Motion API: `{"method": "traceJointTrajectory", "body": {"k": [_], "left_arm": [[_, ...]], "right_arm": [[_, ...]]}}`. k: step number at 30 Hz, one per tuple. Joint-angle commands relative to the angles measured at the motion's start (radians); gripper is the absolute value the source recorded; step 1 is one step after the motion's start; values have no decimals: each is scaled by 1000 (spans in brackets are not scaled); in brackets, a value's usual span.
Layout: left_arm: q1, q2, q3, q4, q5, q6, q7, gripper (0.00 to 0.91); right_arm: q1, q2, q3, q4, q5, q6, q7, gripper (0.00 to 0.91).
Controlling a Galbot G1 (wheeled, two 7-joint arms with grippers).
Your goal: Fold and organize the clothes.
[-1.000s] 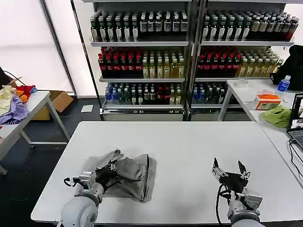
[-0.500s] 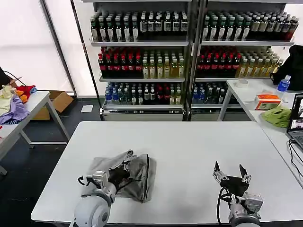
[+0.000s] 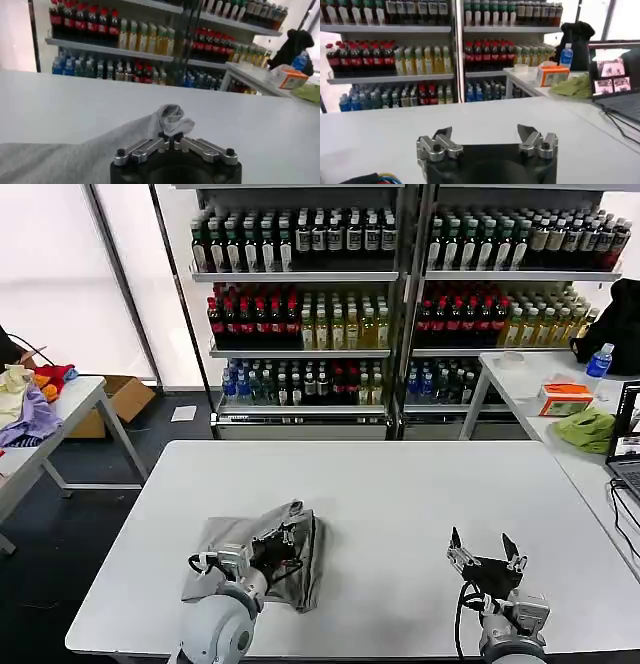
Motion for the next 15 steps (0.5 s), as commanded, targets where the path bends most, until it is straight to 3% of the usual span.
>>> {"method": "traceJointTrajectory", "body": {"k": [1,15], "left_arm": [[-13,-25,24,48,21,1,9,0],[31,-10,37,28,98,-4,77,0]], "right_arm": [[0,0,3,-3,-1,2,-1,907],[1,3,1,-16,-2,8,0,907]]}}
